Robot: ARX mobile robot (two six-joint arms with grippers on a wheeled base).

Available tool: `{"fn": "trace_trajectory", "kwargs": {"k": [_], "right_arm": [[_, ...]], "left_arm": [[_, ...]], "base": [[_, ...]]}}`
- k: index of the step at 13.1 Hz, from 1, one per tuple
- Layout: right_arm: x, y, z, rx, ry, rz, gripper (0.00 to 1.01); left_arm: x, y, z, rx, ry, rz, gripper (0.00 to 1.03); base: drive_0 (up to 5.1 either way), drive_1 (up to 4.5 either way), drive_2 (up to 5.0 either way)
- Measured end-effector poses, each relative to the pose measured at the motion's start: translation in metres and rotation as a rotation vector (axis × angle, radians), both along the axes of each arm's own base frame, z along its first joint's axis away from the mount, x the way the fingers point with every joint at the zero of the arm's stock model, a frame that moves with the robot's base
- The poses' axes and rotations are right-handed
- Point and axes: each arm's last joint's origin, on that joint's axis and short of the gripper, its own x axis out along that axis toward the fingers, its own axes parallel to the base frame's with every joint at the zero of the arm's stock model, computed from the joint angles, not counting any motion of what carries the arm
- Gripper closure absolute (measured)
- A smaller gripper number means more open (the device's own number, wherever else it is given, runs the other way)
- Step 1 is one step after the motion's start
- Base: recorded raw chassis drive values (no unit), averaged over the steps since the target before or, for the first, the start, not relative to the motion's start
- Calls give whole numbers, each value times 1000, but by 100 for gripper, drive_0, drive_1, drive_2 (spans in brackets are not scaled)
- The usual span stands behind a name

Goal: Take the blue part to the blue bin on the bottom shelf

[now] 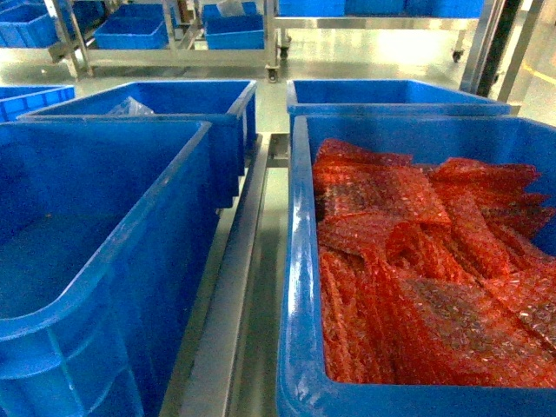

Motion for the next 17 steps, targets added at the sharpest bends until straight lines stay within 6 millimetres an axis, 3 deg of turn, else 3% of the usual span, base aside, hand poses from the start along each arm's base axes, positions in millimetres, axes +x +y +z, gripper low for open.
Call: {"fn": "trace_trajectory", "kwargs": {"k": [7,9,11,13,17], "right_arm": [[0,0,0,0,0,0,3],[0,0,0,0,0,0,3],[0,0,0,0,0,0,3],[0,0,0,0,0,0,3],[0,0,0,0,0,0,3]], "left_arm": [[0,0,0,0,0,0,59],[3,-2,-7,42,77,173,59],[35,6,8,-14,4,210,59],[73,12,4,-43,8,180,59],[77,11,3,-40,25,179,7]], "base": [[0,0,0],[0,0,0],[0,0,0],[0,0,0],[0,0,0]]}}
